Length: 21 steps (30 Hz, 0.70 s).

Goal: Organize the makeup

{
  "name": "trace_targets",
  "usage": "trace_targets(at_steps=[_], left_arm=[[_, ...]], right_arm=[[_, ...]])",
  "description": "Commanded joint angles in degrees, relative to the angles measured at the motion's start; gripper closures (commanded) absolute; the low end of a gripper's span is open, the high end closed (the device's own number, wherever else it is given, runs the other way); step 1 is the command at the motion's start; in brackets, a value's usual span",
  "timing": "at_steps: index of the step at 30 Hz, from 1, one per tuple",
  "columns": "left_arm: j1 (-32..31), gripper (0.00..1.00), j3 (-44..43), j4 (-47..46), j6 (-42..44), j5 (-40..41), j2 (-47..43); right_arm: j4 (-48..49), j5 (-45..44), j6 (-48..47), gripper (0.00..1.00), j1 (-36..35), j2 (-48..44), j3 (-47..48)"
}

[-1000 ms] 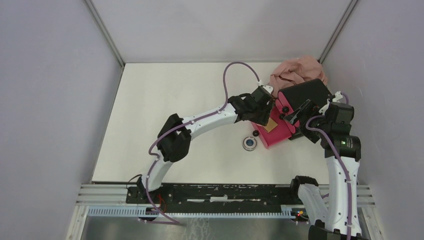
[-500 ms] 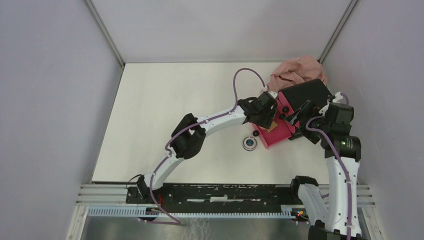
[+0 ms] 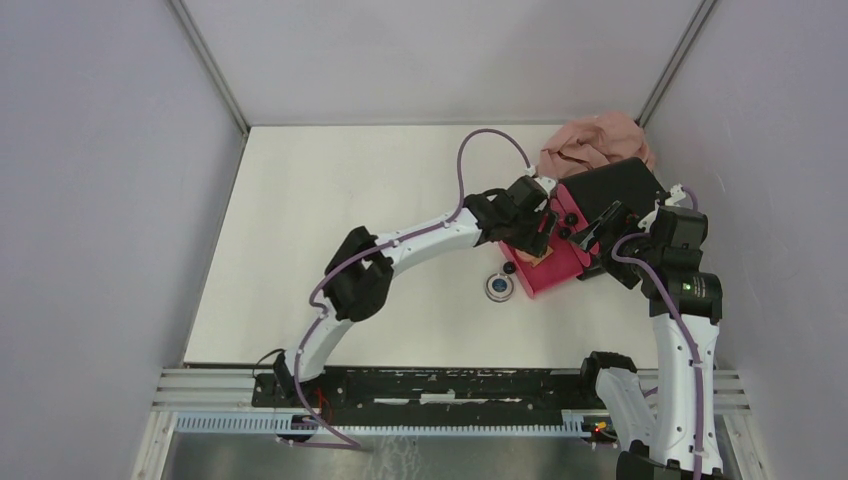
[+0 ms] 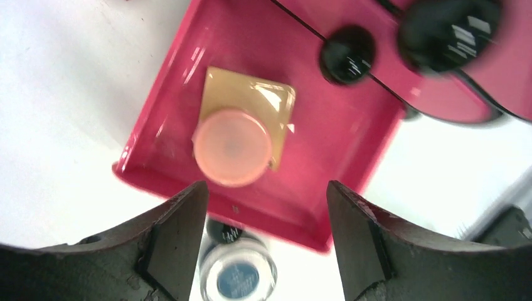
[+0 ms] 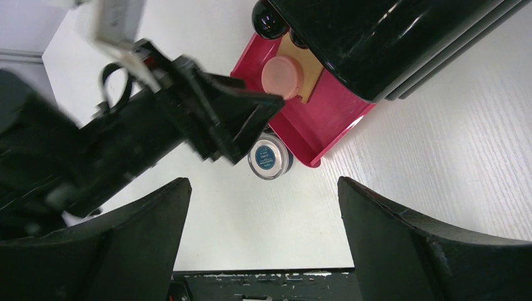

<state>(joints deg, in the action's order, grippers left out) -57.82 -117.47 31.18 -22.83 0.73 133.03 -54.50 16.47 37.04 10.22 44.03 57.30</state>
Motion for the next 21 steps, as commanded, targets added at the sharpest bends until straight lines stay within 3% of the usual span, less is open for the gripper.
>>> trace_targets(at_steps=[1,6,10,16,21], left_arm=[[-1.0,0.24,8.4,-6.2,4.1,-3.4,-14.4],[-1.9,0.18,27.5,-12.6,6.7,-5.0,-24.0],[-3.5,0.10,36.7,-14.7,9.4,-4.7,-26.3],[-7.4,0.00,37.4,-12.0,13.5,6.1,-24.2],[-8.0,0.01,35.6,-11.9,12.4,6.9,-21.0]], right_arm=[[1.9,-0.1,-0.4,0.06,-0.3,-0.5,1.4],[2.4,-0.1,-0.6,0.06,-0.3,-0.1,0.9],[3.6,1.2,0.2,0.06,-0.3,0.7,0.0],[3.6,1.0,0.2,0.06,-0.3,1.1,0.5],[3.7,1.1,0.4,0.06,-0.3,1.2,0.7]])
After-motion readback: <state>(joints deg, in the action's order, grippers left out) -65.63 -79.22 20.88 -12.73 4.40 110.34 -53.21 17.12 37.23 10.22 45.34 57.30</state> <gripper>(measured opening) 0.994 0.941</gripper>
